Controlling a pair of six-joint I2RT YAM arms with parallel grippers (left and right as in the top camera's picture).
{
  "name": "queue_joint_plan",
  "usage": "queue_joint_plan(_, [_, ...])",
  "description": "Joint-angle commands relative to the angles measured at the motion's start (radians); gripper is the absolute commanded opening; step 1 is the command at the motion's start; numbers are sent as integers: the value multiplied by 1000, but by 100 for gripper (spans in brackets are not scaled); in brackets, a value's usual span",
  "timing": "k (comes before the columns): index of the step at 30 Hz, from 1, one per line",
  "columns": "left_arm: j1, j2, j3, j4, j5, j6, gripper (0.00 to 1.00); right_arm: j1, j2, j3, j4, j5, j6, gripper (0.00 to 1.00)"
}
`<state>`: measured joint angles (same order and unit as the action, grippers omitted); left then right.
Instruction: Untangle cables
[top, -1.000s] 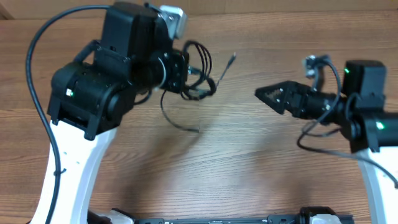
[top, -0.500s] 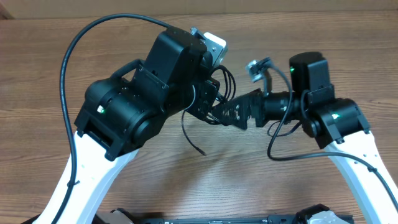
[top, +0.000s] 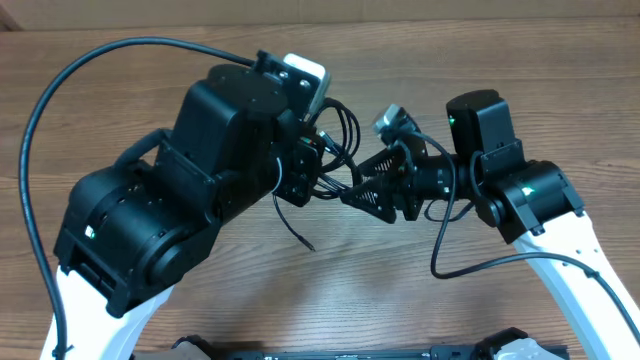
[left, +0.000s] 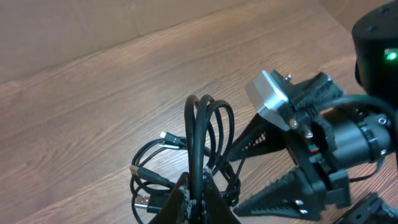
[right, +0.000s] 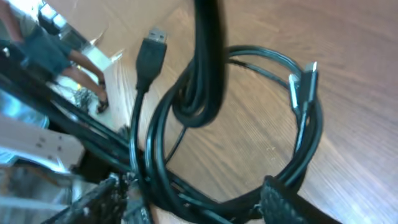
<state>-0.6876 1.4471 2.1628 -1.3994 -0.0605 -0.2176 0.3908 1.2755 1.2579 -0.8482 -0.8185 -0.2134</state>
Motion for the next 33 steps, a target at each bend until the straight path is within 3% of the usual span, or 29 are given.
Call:
queue_joint_plan(1, [1,-10,23,-2,-18,-107,4,3,16,11,4,10,-96,70])
queue_joint_plan(12, [12,-10,41,-6,-48,-165,4,3,51,11,-8,-11,-132,69])
queue_joint_plan(15, [35,-9,46,1,-47,-171,4,3,62,11,-19,-24,-133,53])
queue_joint_plan(20, [61,-9,46,22,-47,-181,4,3,62,11,-20,-40,-133,48])
queue_joint_plan(21, [60,-9,46,24,-42,-181,4,3,62,11,-18,-40,-133,37])
queue_joint_plan(22, [60,-9,46,25,-40,-183,4,3,62,11,-17,-40,-133,34])
queue_joint_plan(23, [60,-9,46,24,-39,-183,4,3,62,11,-15,-43,-133,37])
queue_joint_plan(24, [60,-9,46,24,-39,-183,4,3,62,11,-13,-48,-132,57])
queue_joint_plan(26, [60,-8,46,23,-34,-183,4,3,62,11,-8,-51,-132,76])
queue_joint_plan(33, [60,-5,46,24,6,-192,4,3,62,11,29,-101,-132,80])
